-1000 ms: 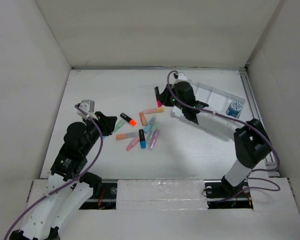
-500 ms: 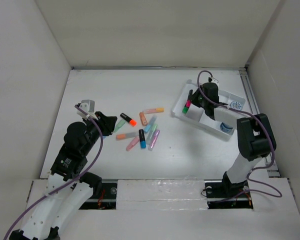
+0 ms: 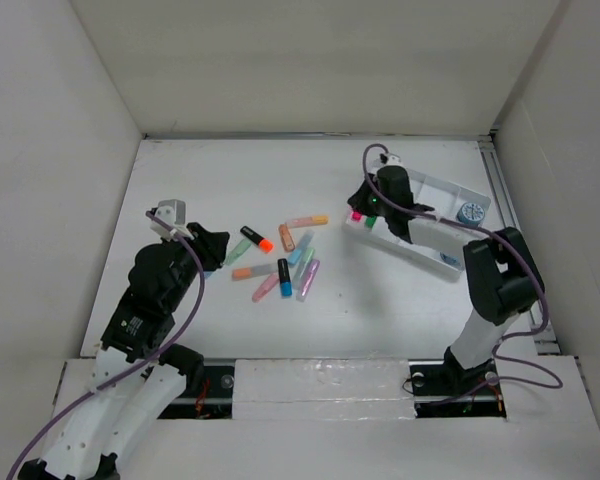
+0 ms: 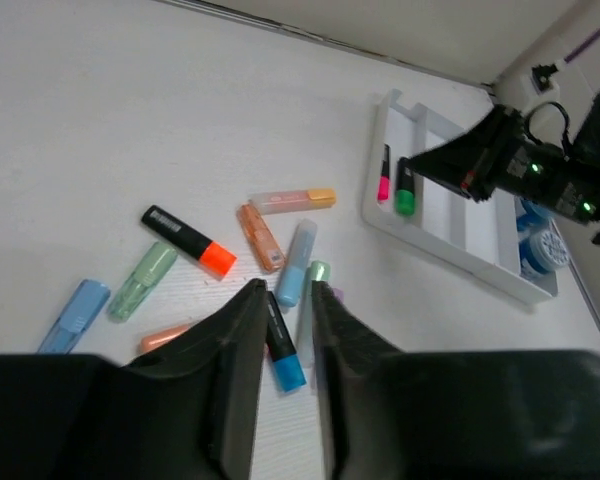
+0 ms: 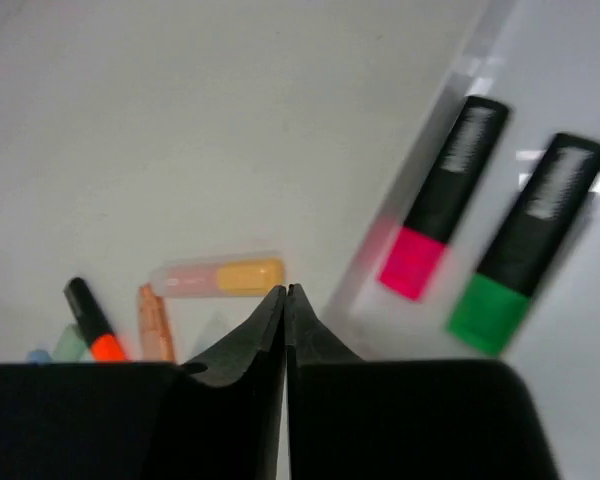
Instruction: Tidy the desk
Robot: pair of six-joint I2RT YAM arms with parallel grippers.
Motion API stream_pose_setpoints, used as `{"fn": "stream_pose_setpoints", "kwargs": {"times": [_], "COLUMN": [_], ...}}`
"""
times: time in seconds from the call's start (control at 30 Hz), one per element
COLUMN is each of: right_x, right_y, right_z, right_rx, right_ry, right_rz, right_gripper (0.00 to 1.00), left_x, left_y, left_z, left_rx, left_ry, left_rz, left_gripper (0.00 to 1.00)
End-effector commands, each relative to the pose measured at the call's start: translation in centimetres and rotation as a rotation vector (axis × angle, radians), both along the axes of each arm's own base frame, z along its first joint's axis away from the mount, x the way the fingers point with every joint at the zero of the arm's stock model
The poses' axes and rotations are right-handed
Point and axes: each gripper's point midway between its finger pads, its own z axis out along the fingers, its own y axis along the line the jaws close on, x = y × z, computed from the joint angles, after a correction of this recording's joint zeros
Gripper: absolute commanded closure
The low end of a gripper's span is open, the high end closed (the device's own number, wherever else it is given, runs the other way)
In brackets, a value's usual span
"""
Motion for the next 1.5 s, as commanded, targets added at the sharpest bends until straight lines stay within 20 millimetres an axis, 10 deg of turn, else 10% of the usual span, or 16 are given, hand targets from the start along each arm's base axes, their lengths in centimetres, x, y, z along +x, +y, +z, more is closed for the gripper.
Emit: {"fn": "stream_pose_setpoints", "kwargs": {"times": [0.0, 0.13, 0.23, 0.4, 0.7, 1.47], "right_x": [-2.2, -6.6, -7.7, -9.4, -7.1, -6.0], "right_y": [8.3, 18.3, 21.2, 25.7, 24.7, 26.8], "right_z": [3.8, 3.8, 1.2, 0.4, -4.5, -7.4], "right_rx": [-0.03, -0.108, -0.186, -0.311, -0.487, -0.567], "right_ry": [-0.126, -0.155, -0.131, -0.137, -0.059, -0.075], "right_rz": [0.235, 0.453, 0.502, 0.583, 0.512, 0.489], "right_gripper": [0.98, 0.92, 0.65, 0.49, 0.42, 0.55], "left_x": [0.1, -0.8, -0.9, -0.9, -0.8, -0.6], "left_y": [3.3, 6.5, 7.5, 8.4, 7.7, 6.6], "left_z": [2.2, 3.0, 3.1, 2.9, 3.0, 3.0], "left_rx": [-0.031, -0.076, -0.089, -0.117, -0.115, -0.103], "left_ry": [-0.038, -0.048, -0.053, -0.043, -0.05, -0.054], "left_rz": [0.189, 0.362, 0.418, 0.483, 0.441, 0.378], "left_gripper": [0.84, 0.95, 0.95, 0.87, 0.84, 0.82]}}
